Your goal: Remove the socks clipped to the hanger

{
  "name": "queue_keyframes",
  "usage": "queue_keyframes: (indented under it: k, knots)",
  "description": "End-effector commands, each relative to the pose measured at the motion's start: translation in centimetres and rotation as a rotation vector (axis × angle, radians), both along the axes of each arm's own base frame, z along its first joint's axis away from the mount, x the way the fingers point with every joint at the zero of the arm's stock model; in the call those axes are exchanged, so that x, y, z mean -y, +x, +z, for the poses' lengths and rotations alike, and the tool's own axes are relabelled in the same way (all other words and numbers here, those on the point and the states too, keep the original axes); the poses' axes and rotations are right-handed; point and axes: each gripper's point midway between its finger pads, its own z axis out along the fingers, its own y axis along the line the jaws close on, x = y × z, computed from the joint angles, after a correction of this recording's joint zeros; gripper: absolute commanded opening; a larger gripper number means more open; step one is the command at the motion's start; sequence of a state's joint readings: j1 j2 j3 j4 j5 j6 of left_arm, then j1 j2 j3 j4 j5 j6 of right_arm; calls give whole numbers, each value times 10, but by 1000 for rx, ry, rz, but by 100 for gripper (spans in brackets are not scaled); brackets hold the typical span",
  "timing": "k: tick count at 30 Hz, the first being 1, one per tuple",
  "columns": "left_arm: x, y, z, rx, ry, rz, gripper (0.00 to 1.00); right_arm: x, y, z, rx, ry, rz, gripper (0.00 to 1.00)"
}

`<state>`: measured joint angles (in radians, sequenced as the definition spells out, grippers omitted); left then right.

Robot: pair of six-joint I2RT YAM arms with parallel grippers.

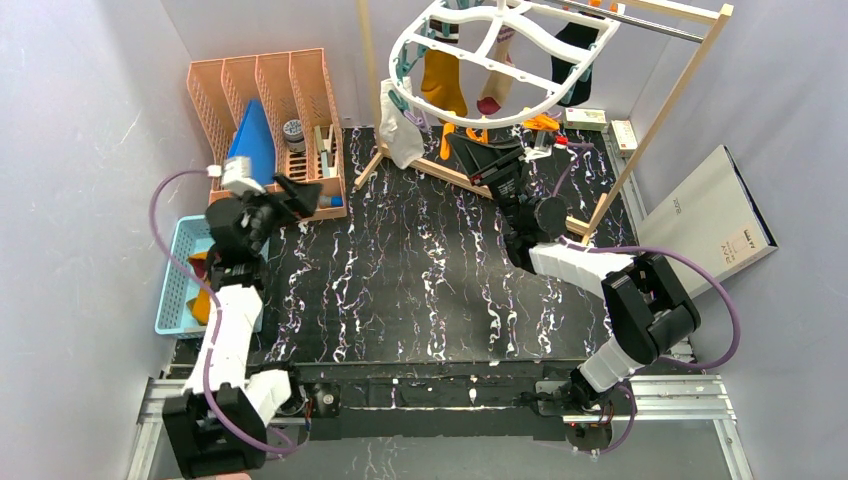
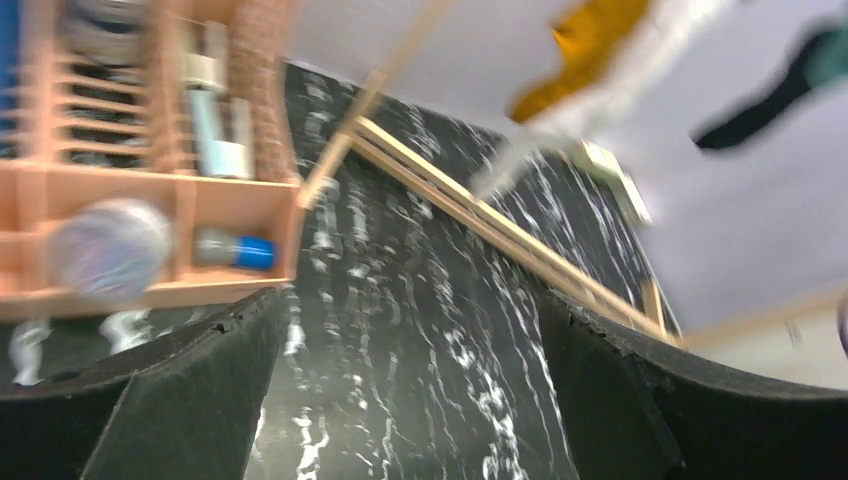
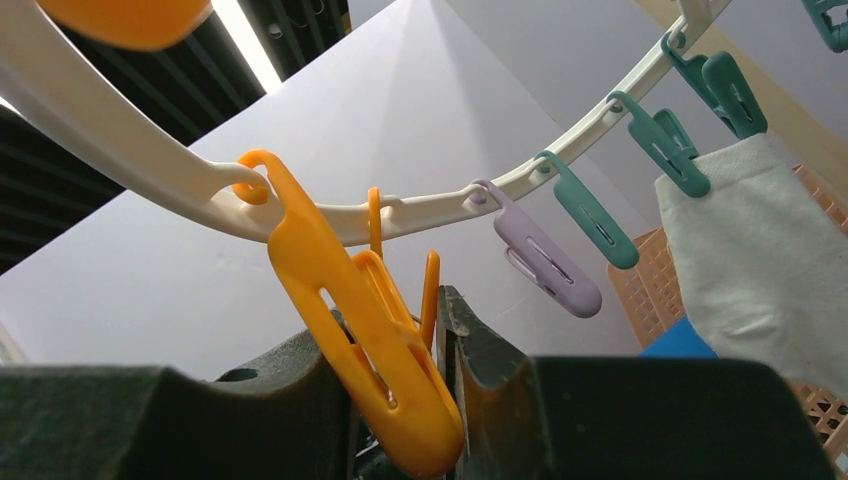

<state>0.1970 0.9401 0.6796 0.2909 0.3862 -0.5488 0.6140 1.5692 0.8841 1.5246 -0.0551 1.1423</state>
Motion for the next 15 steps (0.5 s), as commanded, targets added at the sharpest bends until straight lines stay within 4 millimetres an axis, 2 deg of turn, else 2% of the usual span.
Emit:
queue_keyframes:
  k: [1,4,7,12,15]
  knots:
    - [82,11,11,114,145,-390,97,8,-28,22,130,44,31,23]
    - [111,31,-9,136,239,-473,97,9,-30,28,143,35,17,23]
    - [128,54,-19,221,311,-491,98,11,-32,34,157,19,1,23]
    - [132,96,-35,305,420,-416,98,12,-35,39,167,3,-15,23]
    - [139,113,-42,336,452,-404,99,11,-35,39,170,0,-11,24]
